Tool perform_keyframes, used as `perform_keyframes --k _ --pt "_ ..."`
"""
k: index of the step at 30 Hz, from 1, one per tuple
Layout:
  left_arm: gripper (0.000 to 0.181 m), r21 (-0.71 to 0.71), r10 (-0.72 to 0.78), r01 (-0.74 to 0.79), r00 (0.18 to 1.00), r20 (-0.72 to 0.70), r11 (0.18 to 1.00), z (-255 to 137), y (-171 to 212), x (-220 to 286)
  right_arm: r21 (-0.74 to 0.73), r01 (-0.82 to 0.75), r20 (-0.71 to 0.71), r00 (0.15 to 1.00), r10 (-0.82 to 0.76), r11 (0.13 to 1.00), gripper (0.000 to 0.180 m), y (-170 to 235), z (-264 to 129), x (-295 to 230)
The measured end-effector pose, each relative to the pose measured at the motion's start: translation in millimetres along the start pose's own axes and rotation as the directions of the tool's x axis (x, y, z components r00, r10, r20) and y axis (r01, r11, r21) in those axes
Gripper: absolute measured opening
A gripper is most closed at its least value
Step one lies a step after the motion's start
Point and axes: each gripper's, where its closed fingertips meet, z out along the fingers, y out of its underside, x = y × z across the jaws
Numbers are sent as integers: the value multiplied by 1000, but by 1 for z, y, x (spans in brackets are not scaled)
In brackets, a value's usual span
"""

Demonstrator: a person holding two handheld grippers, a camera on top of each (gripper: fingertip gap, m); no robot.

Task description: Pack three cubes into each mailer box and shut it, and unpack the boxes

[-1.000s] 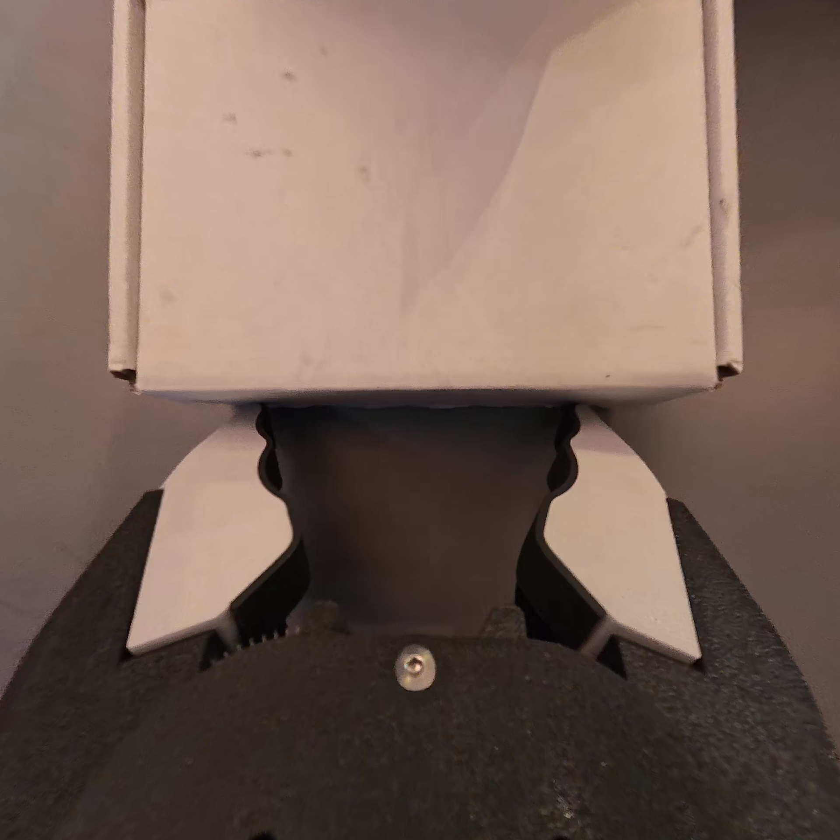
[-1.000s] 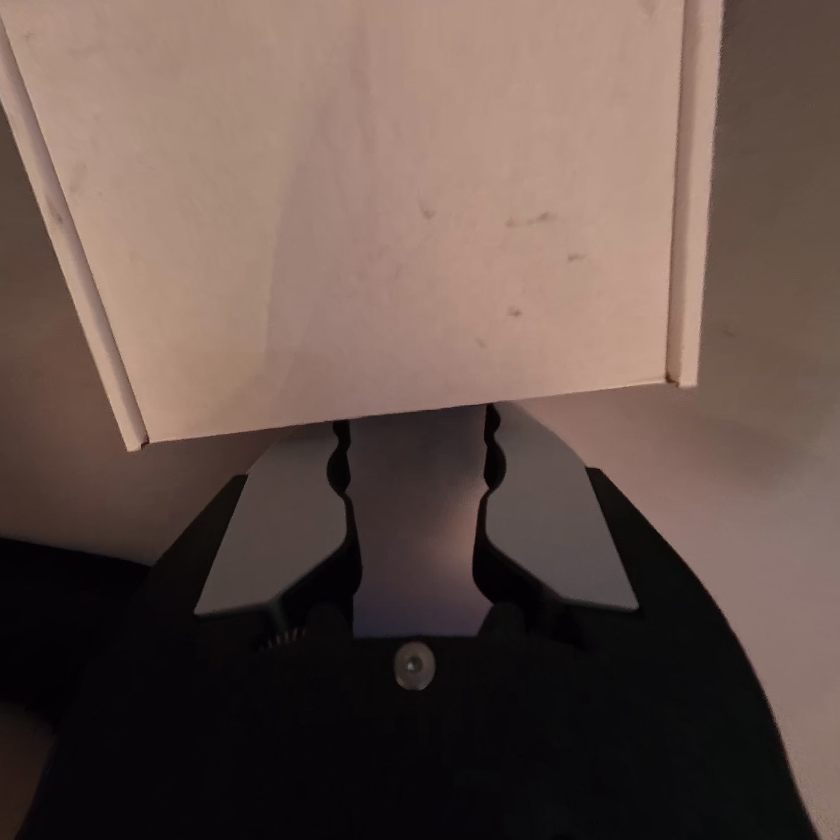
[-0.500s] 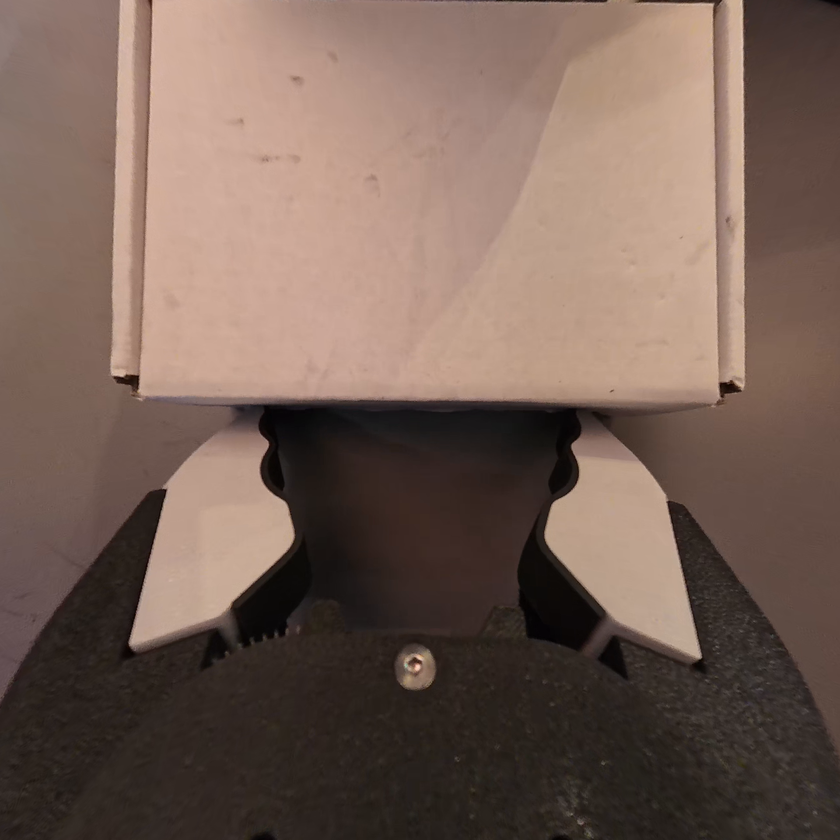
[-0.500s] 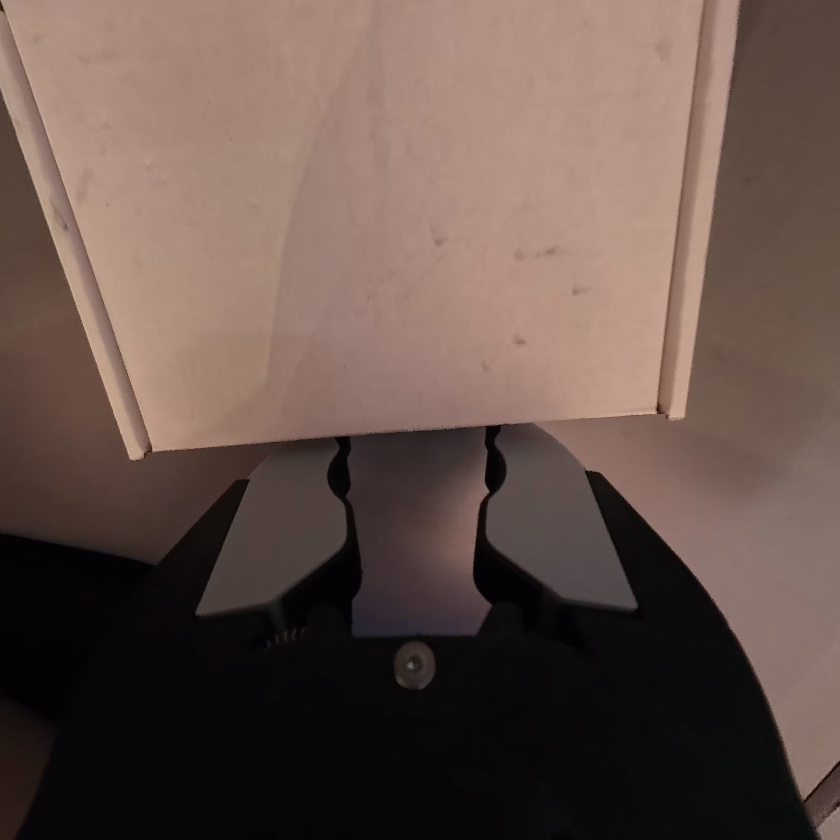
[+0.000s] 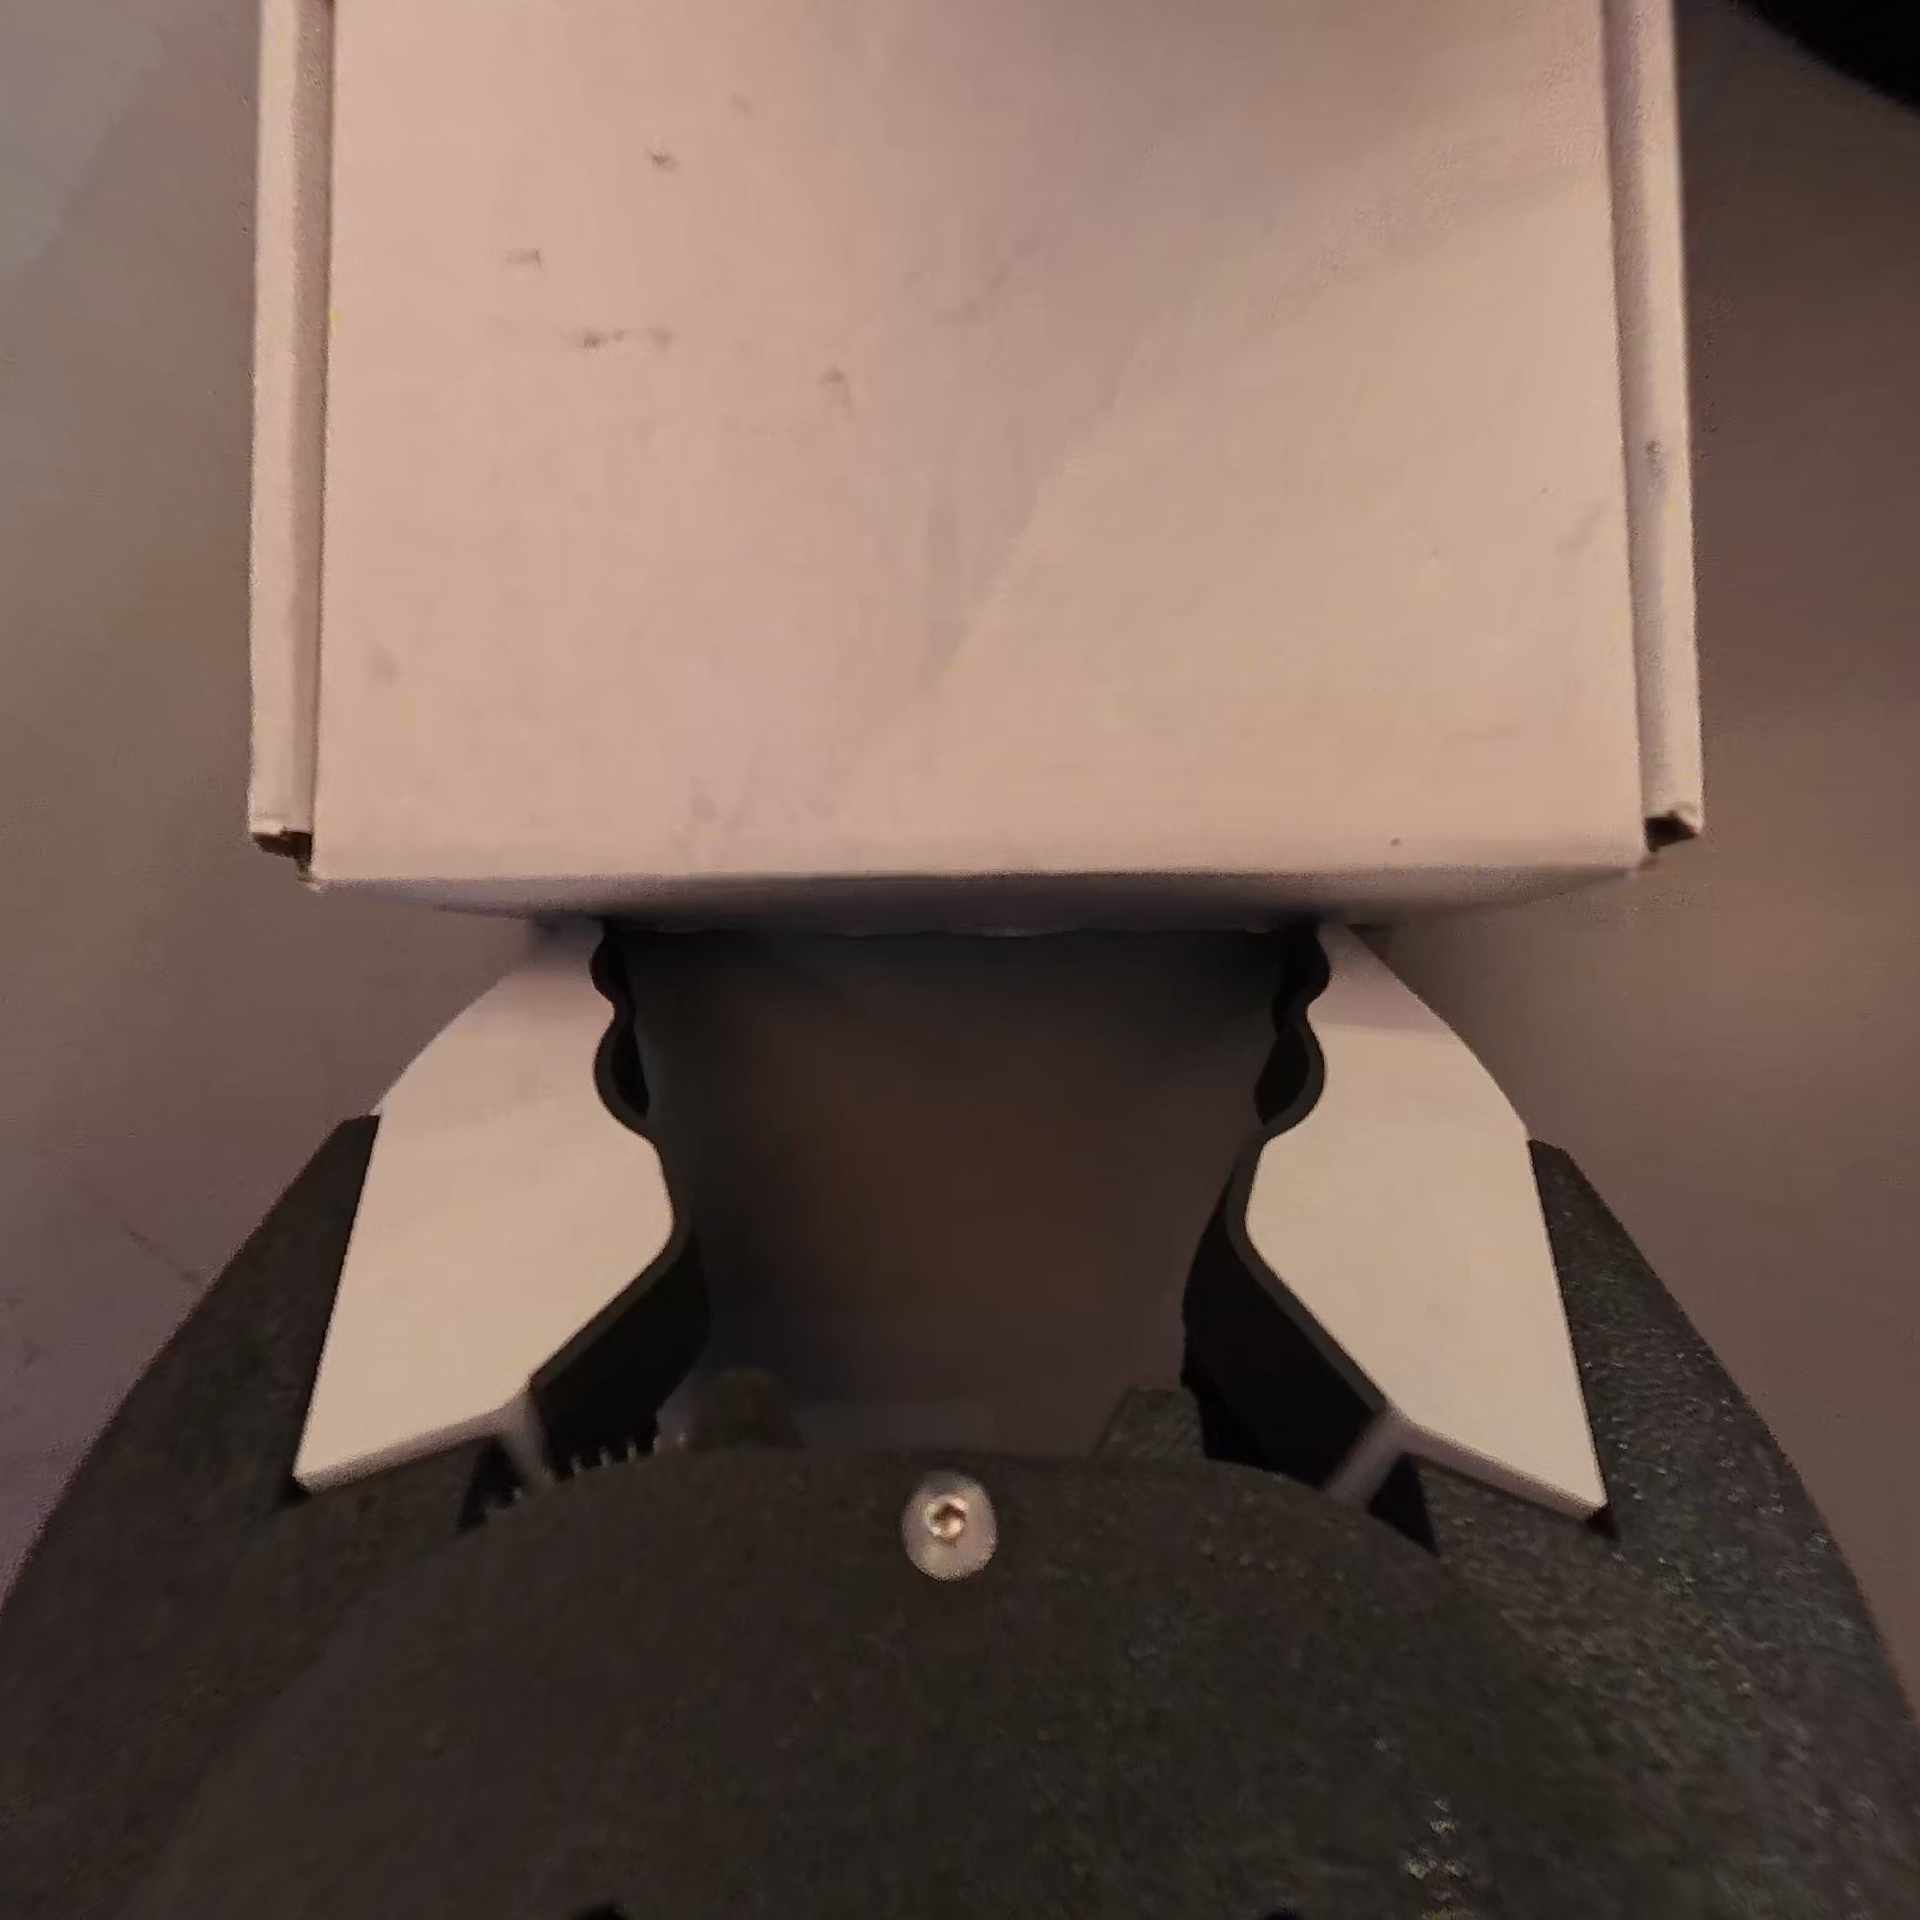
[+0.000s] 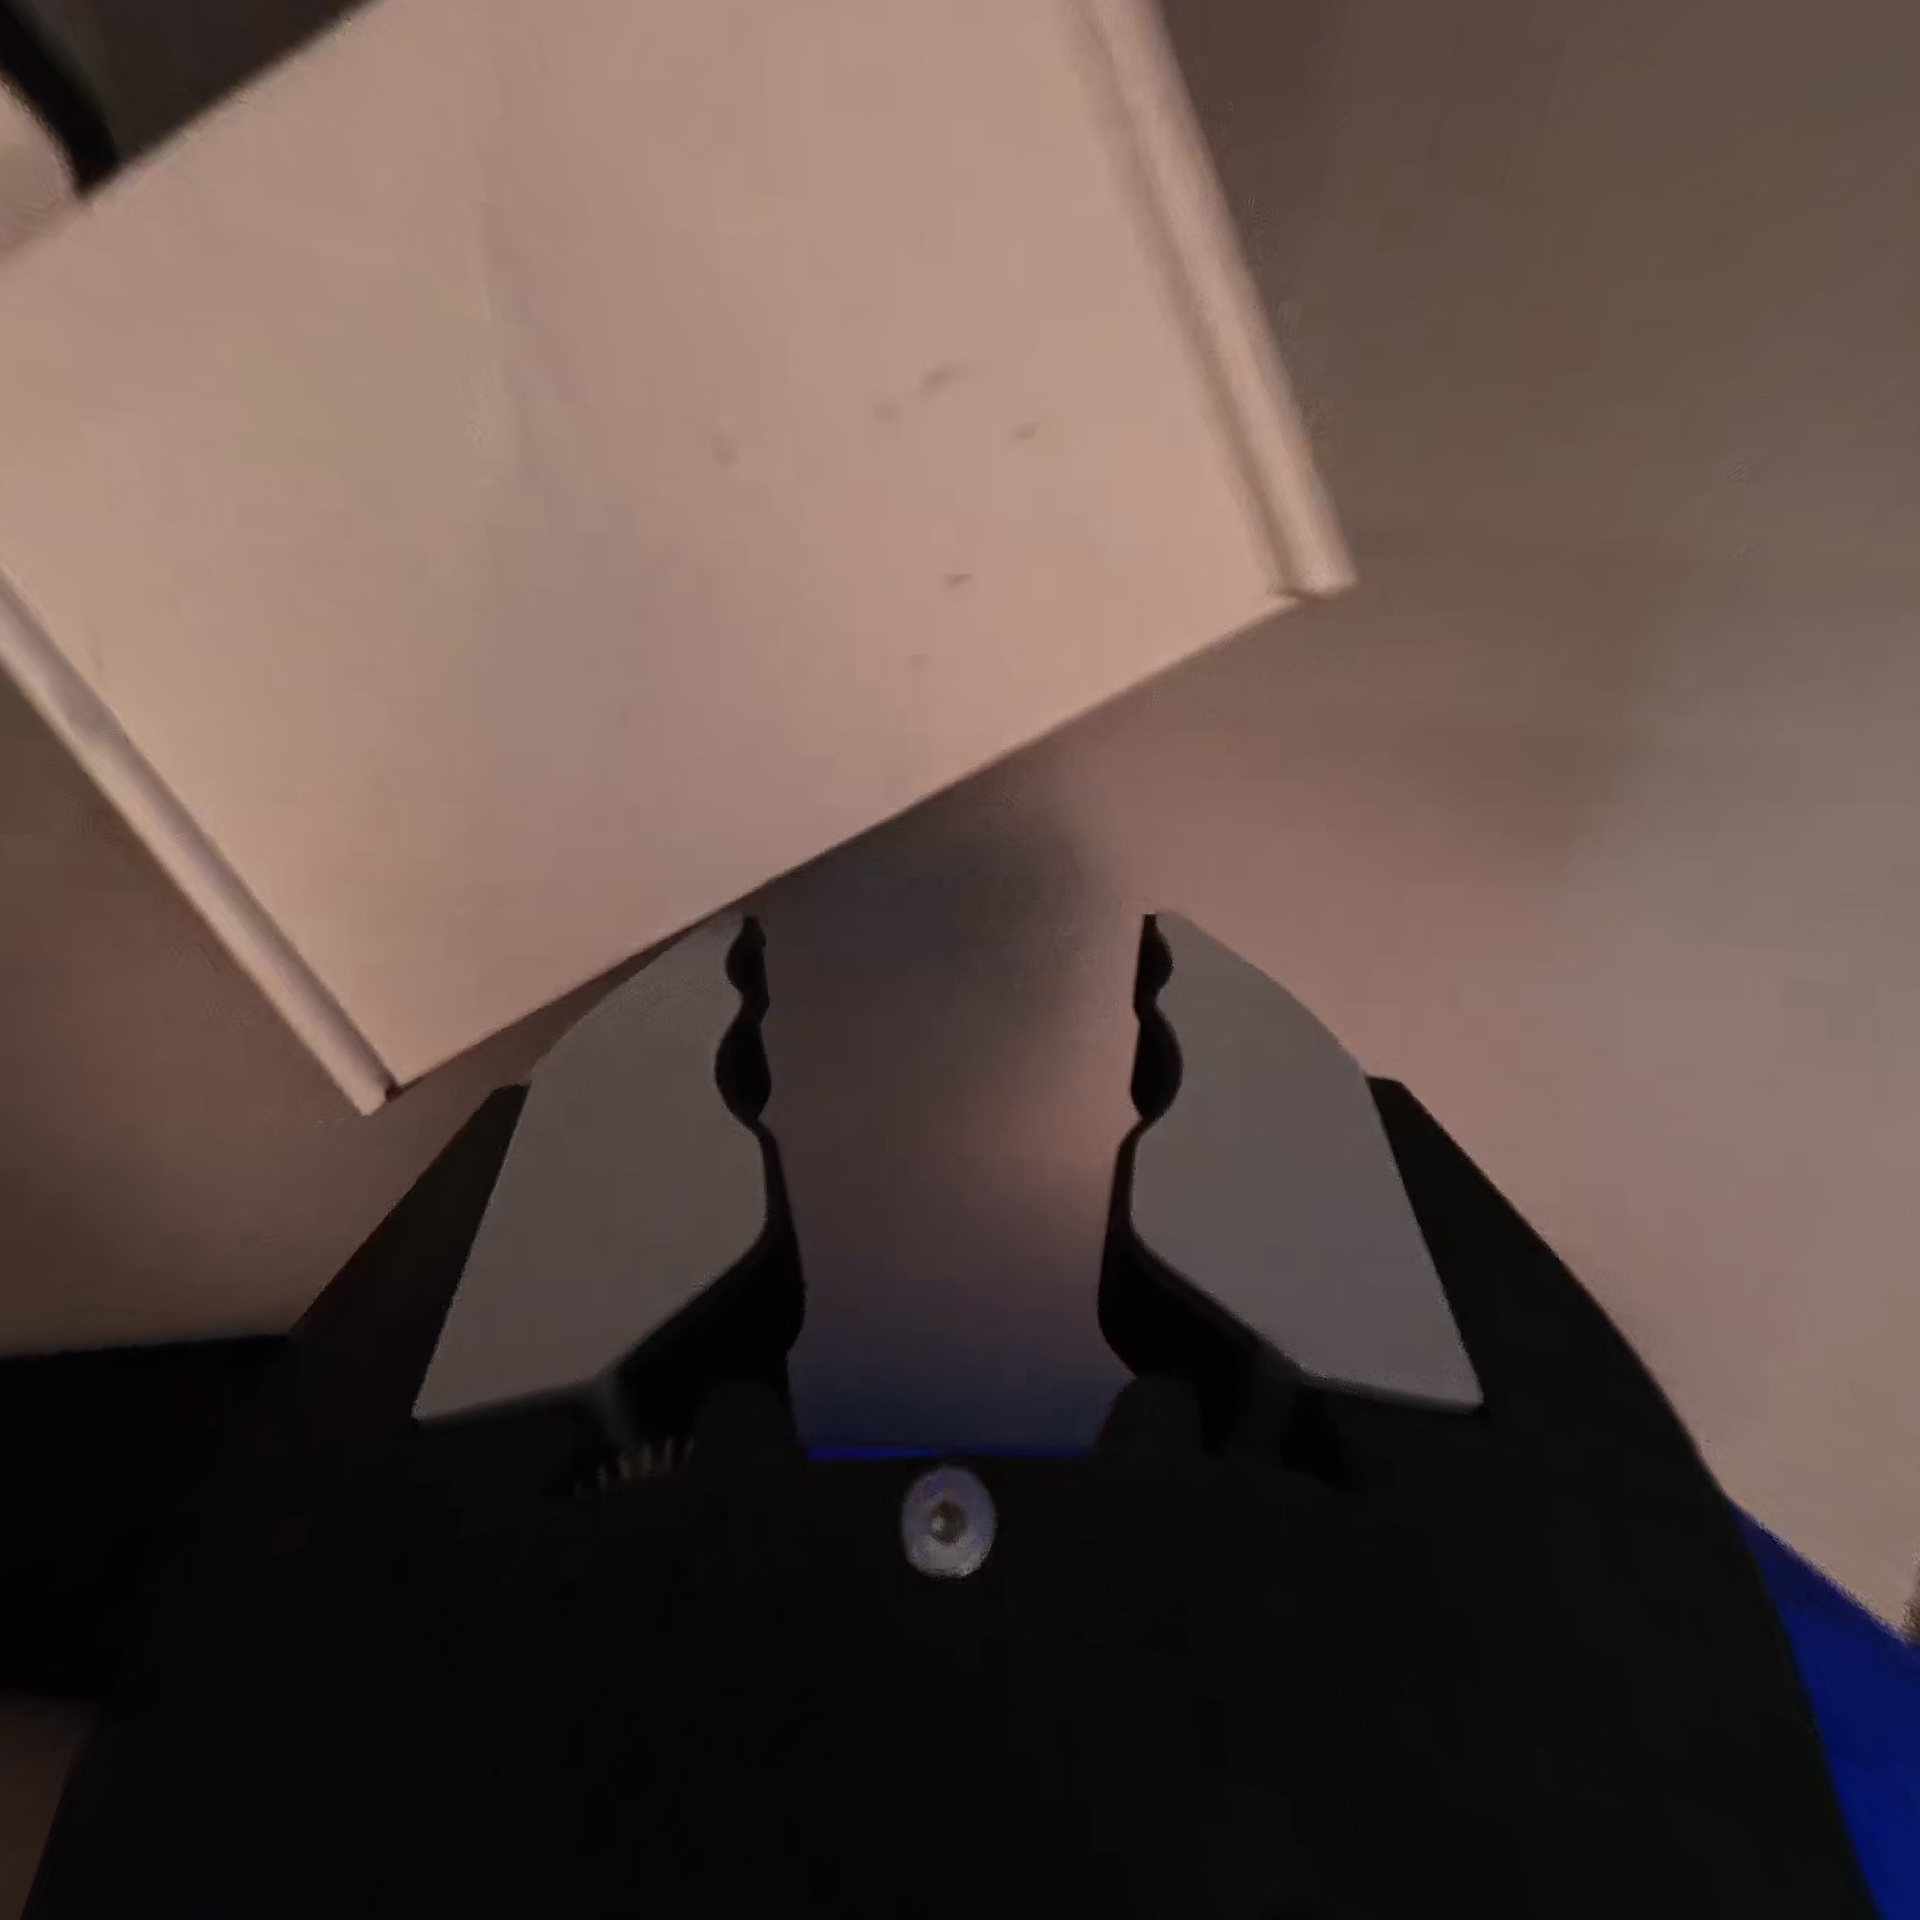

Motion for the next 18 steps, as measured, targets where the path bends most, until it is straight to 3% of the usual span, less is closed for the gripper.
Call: perform_keyframes --k 4,8,11,14,18 --pt "115 35 -51 51 999 10 998 2 -6 0 173 -182 -208 954 217 968 68 -15 -50 38" --pt "117 83 -124 124 992 -2 989 6 -17 6 332 -393 -79 895 440 858 72 -42 -74 24" --pt "117 95 -109 104 993 49 990 9 -20 5 416 -441 58 886 460 796 74 -71 -72 -4" --pt "116 134 -87 66 984 153 989 -2 -24 -5 370 -436 -106 858 503 820 78 -61 -57 -3" --pt "116 279 -168 121 974 151 952 -31 -40 -12 390 -440 -153 835 528 809 80 -63 -44 -7"
